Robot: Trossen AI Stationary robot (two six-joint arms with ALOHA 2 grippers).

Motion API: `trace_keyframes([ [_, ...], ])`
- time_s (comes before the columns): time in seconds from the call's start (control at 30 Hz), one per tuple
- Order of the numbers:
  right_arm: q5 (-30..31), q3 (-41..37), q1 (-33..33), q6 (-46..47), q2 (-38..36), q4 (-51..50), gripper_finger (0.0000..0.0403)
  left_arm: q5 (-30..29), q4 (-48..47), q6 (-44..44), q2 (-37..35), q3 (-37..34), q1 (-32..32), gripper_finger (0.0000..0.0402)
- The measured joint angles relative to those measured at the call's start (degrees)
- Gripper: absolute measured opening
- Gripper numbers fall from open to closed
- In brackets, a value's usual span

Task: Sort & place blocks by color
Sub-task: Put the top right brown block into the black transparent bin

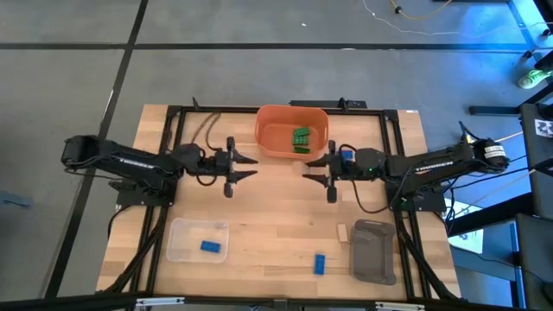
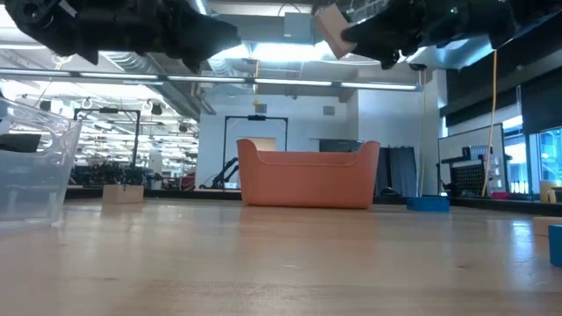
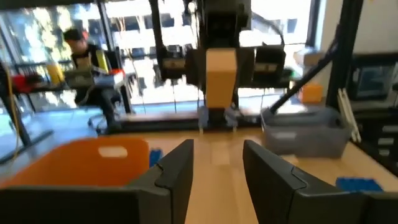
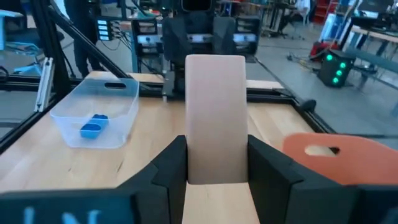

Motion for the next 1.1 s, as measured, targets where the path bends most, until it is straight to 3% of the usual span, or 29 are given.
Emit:
trace_keyframes([
  [0.17,-2.88,2.04,0.0,-0.85,4.44,0.91,0.0132,-2.12,-0.81,-0.5,6.58,4.35,-1.09,0.0159],
  [0.3,-3.17,3.61,0.0,-1.81,7.89,0.38,0.0132,-0.29,-1.2,-2.95,10.49,7.57,-1.07,0.0191],
  [0.6,-3.17,5.5,0.0,-2.54,11.53,-0.15,0.0132,0.09,-6.23,-4.98,11.66,10.53,-1.07,0.0256],
  [1.1,-3.54,5.83,0.0,-3.81,11.56,-3.25,0.0132,0.28,-7.05,-5.19,11.27,10.55,-1.05,0.0267],
])
